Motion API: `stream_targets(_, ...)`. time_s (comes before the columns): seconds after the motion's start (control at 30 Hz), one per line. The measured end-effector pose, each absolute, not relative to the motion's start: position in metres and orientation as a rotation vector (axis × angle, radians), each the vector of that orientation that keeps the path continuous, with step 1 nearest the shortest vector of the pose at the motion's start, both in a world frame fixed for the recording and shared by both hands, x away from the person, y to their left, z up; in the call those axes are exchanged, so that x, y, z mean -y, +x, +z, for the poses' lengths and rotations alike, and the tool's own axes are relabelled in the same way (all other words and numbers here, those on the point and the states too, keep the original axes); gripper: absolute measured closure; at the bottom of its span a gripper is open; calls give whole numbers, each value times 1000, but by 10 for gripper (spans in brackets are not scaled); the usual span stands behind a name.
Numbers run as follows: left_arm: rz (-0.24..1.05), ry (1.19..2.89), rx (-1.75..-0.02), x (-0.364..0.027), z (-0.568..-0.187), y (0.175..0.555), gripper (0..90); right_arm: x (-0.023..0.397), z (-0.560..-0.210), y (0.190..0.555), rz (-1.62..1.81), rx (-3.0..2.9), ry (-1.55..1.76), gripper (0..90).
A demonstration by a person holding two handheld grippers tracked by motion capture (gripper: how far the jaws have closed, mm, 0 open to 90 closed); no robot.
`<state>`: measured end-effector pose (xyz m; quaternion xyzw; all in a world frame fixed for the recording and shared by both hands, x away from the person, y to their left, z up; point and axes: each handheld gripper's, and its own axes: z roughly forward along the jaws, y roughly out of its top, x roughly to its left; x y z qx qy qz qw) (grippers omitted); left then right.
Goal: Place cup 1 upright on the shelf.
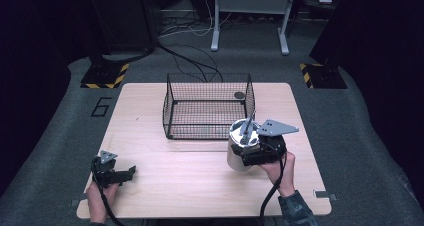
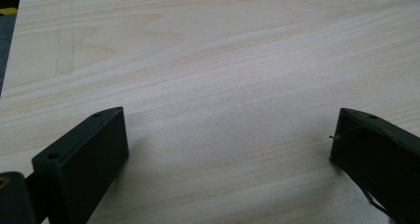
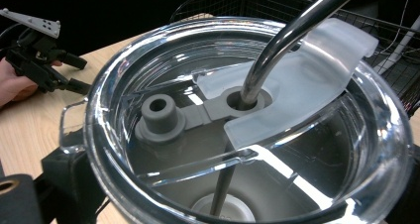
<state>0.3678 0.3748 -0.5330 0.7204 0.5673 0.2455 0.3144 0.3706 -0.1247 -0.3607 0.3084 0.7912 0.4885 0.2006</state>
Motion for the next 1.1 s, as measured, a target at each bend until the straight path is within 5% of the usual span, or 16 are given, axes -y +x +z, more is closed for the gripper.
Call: stream_targets(1.1, 646, 1899, -1497, -375, -533, 368, 11, 109, -332, 407, 1379, -2222, 855, 35)
